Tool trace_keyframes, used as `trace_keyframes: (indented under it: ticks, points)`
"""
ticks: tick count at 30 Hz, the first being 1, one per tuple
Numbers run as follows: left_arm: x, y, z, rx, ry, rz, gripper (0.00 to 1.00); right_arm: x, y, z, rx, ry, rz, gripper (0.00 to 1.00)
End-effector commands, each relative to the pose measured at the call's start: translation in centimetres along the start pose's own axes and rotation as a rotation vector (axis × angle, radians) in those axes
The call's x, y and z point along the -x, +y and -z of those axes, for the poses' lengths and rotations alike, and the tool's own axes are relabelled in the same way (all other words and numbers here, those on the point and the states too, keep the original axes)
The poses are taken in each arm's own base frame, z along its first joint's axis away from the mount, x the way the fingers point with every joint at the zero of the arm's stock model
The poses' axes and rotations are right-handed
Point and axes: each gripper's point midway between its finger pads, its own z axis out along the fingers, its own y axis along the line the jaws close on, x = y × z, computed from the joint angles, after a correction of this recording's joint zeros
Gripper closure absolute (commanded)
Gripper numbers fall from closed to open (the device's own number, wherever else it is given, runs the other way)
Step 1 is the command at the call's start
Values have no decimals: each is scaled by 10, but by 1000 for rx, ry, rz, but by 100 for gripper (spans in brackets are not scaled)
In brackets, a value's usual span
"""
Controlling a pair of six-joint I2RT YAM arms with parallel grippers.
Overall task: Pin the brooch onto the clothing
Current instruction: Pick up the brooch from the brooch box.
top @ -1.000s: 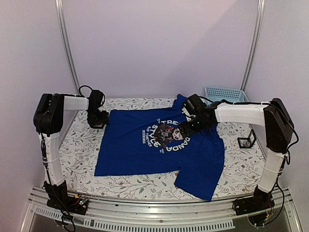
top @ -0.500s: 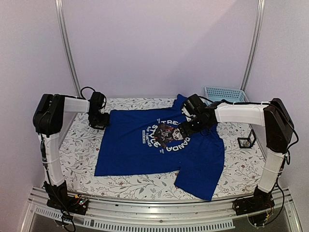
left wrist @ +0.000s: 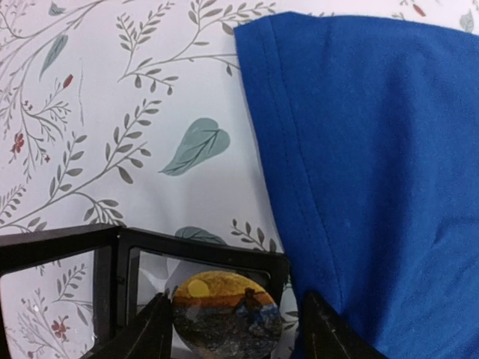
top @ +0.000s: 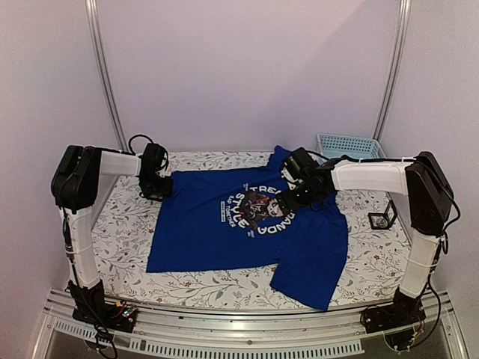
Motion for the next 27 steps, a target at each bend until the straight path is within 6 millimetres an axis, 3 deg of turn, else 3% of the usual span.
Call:
trace_keyframes:
  ticks: [1,14,27]
  points:
    - [10,3,8,8,-20,-33,44,-4,-3,-7,-16,12,5,10]
    - [4,37,-12,52,19,9,52,-7,-7,-7,-39,23,14,10]
    - [-1,39,-13,-9,29,48,55,-10,-9,-9,-50,33,22,10]
